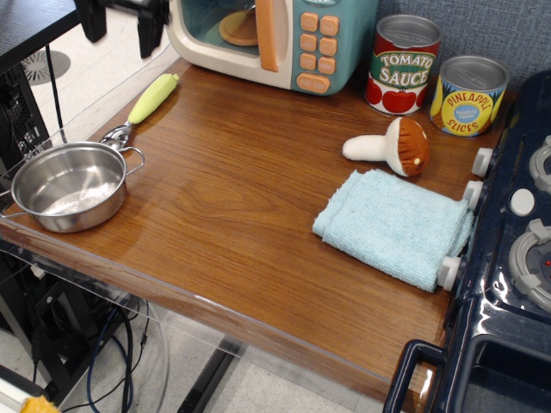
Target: Move the towel to the top left corner of the table
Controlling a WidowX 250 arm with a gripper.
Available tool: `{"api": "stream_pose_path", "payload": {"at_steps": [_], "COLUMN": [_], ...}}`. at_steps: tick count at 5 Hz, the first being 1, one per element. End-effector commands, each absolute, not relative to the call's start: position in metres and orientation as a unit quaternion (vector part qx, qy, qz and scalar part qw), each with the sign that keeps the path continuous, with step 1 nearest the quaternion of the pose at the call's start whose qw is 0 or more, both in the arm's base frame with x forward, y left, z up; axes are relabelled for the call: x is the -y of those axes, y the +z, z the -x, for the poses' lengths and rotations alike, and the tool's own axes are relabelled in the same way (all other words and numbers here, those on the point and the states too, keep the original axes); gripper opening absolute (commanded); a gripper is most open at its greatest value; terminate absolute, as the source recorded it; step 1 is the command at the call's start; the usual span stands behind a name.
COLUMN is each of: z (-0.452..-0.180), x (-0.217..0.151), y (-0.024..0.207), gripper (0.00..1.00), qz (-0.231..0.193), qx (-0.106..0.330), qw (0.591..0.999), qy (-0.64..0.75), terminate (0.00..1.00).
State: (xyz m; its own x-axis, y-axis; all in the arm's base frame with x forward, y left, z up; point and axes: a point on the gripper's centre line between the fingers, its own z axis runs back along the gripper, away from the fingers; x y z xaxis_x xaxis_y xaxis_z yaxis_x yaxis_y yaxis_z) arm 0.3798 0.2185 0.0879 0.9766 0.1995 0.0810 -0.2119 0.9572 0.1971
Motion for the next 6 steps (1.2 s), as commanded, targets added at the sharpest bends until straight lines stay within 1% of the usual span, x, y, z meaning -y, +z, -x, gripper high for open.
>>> {"api": "stream_pose_path", "payload": {"at_steps": [1, 2, 4, 5, 6], "z": [-0.381, -0.376, -0.354, -0.344, -0.337], "x": [-0.177, -0.138, -0.055, -0.009, 0.023], "y": [0.114, 0.121, 0.122, 0.113, 0.104], "gripper": [1.00, 1.00, 1.00, 1.00, 1.00], "qz": [-0.095, -0.077, -0.040, -0.012, -0.008], "qx": [0.053, 0.072, 0.080, 0.070, 0.070], "qw": [0.993, 0.994, 0.986, 0.975, 0.961], "qy": [0.045, -0.015, -0.138, -0.209, -0.269], "terminate": [0.00, 0.00, 0.00, 0.00, 0.00]}}
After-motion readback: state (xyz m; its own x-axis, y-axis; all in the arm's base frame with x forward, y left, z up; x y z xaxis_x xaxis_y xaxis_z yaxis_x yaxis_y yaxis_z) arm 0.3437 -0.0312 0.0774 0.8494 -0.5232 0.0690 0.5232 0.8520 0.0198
